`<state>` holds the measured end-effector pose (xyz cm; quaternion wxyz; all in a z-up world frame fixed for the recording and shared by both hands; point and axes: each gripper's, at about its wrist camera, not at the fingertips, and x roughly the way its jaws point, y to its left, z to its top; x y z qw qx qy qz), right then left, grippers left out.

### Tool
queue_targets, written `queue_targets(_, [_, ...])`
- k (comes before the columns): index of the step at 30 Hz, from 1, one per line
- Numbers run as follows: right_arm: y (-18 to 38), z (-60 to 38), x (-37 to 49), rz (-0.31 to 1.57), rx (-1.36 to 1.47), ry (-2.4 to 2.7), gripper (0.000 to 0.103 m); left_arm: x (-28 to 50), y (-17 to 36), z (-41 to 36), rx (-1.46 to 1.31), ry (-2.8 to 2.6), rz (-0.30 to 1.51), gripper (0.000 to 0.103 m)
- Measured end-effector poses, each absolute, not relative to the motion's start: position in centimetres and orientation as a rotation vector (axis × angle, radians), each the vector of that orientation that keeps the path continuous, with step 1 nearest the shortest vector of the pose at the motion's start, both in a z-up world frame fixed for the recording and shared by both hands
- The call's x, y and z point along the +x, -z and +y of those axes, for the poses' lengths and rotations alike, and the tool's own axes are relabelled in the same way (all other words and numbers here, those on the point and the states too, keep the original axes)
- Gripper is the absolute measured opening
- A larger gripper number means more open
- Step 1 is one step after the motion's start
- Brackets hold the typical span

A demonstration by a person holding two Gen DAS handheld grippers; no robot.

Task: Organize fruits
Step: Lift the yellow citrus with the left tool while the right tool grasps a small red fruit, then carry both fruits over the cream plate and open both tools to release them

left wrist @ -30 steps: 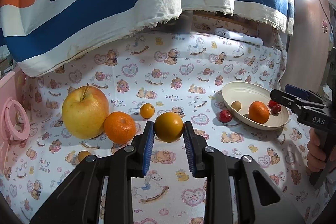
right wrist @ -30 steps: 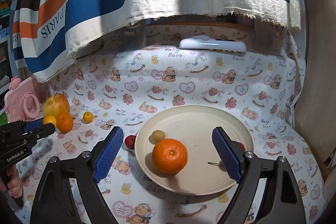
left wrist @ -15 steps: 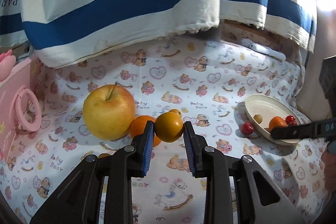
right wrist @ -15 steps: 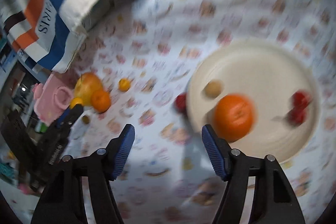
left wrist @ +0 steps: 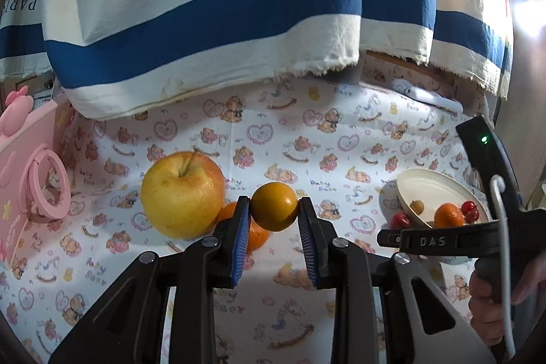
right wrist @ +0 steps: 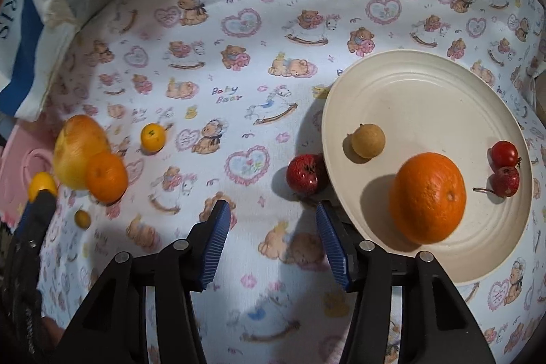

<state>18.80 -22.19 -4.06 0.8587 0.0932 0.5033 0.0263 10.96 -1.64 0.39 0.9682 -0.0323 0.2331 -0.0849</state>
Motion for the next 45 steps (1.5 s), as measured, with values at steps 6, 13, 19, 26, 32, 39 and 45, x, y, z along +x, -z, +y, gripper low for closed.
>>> queue_targets(6, [4.2,-21.3,20.0,1.021,0.193,-0.052,0.049,11.5,-0.1,-1.4,-0.078,0.162,0.496,0.027])
queue_targets(13, [2.6,-20.3,19.5,1.007,0.192,-0.187,0.036,11.2,-0.2,-1.7,-0.066,0.166,0.492,0.027])
queue_targets(19, [0.5,-20.7,20.1,0.984,0.093,-0.083,0.035,11.5,-0.1,-1.3,-0.085,0.159,0.502,0.027])
queue_targets(26, [2.2,-21.8,21.6,1.04,0.066,-0.039,0.034,11.3,-0.2,-1.6,-0.063,0.162,0.492,0.027])
queue_targets(32, [3.0,-21.6,22.4,1.06,0.05,-0.052,0.03,11.3,-0.1,-2.0,-0.043,0.17,0.493,0.027])
queue_targets(39, [3.5,-20.8,22.6,1.066,0.032,-0.064,0.03,11.2,-0.1,-2.0,-0.042,0.171,0.491,0.027])
queue_targets(45, [3.5,-21.0,21.7,1.049,0.034,-0.11,0.028,11.4,-0.1,-2.1,-0.043,0.17,0.497,0.027])
